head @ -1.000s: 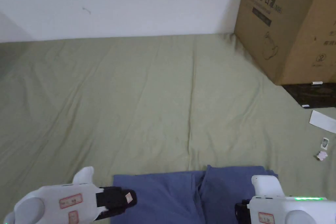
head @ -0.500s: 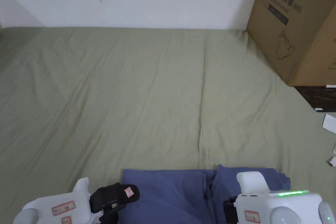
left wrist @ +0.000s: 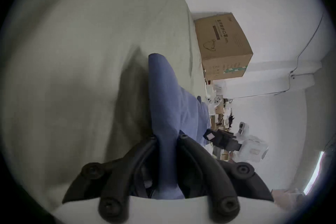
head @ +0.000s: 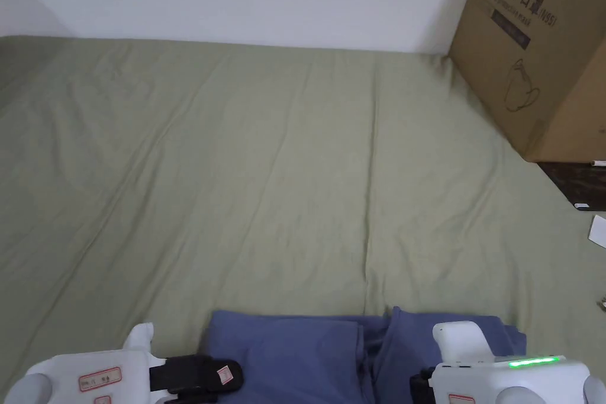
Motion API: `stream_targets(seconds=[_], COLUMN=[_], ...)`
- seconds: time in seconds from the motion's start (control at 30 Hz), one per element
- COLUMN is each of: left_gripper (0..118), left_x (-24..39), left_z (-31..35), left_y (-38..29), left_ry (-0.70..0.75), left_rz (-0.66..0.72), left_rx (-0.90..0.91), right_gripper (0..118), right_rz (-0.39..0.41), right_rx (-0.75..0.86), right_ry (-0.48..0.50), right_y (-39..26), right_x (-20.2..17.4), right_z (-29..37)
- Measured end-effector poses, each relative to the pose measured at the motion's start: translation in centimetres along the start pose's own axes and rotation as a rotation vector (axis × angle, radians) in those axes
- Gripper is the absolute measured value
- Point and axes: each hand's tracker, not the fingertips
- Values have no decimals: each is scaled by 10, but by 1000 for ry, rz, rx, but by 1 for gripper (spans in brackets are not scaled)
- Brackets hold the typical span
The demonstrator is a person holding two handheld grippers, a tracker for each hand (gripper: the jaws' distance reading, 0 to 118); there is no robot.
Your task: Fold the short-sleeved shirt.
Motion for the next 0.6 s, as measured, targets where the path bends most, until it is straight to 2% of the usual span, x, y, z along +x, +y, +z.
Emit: stream_targets(seconds=[0.33, 0.6], left_gripper=[12, 12], left_x=[-11, 34], left_z=[111, 118], left_y=[16, 4], left_ry=[210, 256], left_rz=[20, -37], left_rx=[125, 156], right_gripper=[0, 0], right_rz=[-32, -53], right_rx=[-2, -6], right_ry=[2, 24], right_y=[-1, -7], right_x=[7, 8], right_z=[-1, -4])
